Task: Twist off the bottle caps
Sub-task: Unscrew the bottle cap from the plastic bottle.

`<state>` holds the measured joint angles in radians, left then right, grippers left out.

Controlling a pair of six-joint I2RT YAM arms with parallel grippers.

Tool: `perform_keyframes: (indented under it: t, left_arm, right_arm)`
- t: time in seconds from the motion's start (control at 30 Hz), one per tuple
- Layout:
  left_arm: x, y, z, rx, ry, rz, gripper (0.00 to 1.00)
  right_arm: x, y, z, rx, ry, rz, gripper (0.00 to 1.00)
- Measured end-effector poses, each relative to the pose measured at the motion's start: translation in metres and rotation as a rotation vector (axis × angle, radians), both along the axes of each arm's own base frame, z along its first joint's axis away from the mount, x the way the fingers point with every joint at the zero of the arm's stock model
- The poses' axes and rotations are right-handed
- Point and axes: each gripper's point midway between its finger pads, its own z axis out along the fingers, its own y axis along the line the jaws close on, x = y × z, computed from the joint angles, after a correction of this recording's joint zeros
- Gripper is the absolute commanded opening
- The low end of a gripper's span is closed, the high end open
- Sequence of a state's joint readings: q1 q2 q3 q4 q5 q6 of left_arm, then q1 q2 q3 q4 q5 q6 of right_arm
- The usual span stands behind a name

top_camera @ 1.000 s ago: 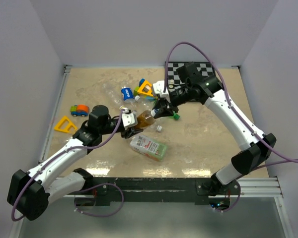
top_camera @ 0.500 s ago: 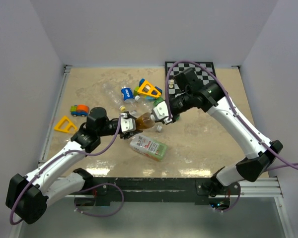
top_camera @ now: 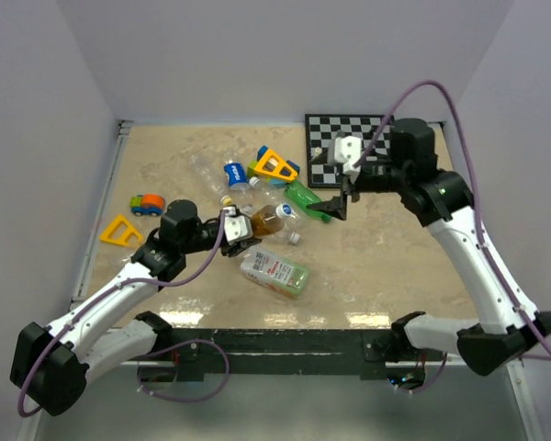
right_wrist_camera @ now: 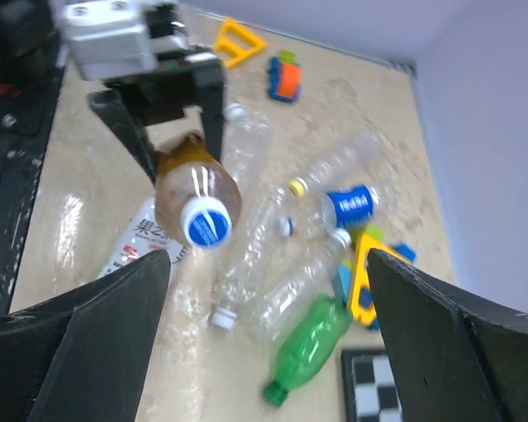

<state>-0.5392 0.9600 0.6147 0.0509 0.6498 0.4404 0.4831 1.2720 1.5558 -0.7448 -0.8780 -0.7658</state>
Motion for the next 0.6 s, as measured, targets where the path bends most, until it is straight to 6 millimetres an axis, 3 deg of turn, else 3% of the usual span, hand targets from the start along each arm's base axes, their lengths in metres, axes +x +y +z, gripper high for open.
perform_keyframes:
  t: [0.17, 0.33, 0.6]
  left_arm:
    - [0.012, 0.007, 0.0, 0.009, 0.007, 0.085, 0.0]
    - [0.031, 0.013, 0.014, 0.014, -0.026, 0.177, 0.0]
    - [0.066, 0.023, 0.031, 0.069, -0.104, 0.305, 0.0]
  right_arm:
    - [0.023, -0.036, 0.001, 0.121, 0.117, -0.229, 0.98]
    - [0.034, -0.035, -0.026, 0.133, 0.25, -0.245, 0.98]
    - [0.037, -0.024, -0.041, 0.131, 0.324, -0.157, 0.98]
